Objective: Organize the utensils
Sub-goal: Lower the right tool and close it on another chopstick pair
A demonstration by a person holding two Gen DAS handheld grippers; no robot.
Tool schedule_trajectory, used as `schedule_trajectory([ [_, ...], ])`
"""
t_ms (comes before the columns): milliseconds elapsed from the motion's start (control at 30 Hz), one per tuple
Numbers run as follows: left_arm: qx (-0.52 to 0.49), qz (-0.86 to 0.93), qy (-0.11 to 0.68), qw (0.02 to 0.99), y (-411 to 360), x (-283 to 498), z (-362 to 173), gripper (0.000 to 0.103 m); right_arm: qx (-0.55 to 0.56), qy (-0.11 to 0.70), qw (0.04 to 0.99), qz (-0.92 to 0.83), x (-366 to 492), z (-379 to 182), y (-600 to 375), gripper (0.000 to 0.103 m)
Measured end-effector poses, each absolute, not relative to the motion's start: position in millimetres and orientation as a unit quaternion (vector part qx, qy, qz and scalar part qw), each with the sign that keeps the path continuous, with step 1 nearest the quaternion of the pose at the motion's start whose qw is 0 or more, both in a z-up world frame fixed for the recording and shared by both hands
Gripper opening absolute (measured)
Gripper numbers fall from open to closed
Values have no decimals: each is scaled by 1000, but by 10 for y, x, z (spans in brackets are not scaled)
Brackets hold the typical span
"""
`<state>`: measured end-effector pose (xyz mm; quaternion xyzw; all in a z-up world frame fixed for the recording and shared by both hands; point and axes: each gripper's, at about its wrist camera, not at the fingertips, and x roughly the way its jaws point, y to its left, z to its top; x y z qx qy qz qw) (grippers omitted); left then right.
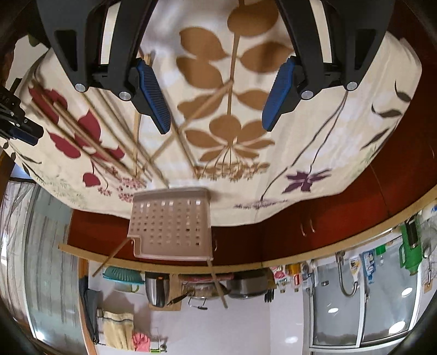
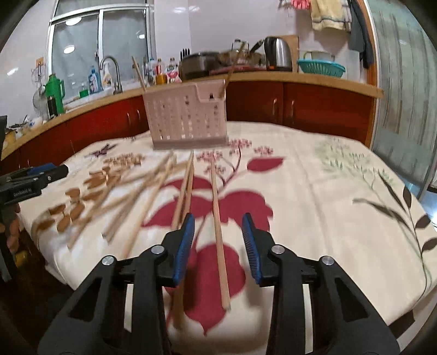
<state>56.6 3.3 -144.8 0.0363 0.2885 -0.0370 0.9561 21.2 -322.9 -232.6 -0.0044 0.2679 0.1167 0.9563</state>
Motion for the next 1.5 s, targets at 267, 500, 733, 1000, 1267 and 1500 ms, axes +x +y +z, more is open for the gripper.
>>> schedule_trajectory([
  [267, 42, -49, 302, 951, -76, 452, -1590, 68, -8, 290, 951, 110, 180, -2515, -3295, 15],
  [500, 50, -72, 306, 948, -164, 355, -1610, 68, -9, 291, 951, 108, 189, -2516, -3319, 9],
  [733, 65, -100, 317, 941, -279, 317, -1688, 55, -9, 291, 951, 108, 188, -2520, -3320, 9],
  [1000, 78, -124, 332, 932, -368, 376, -1797, 33, -9, 290, 951, 108, 188, -2520, -3320, 9],
  [1267, 92, -142, 339, 926, -443, 379, -1882, 17, -10, 290, 951, 108, 187, -2521, -3317, 9],
  [1500, 97, -149, 337, 925, -471, 369, -1888, 9, -9, 290, 951, 108, 187, -2524, -3319, 9],
])
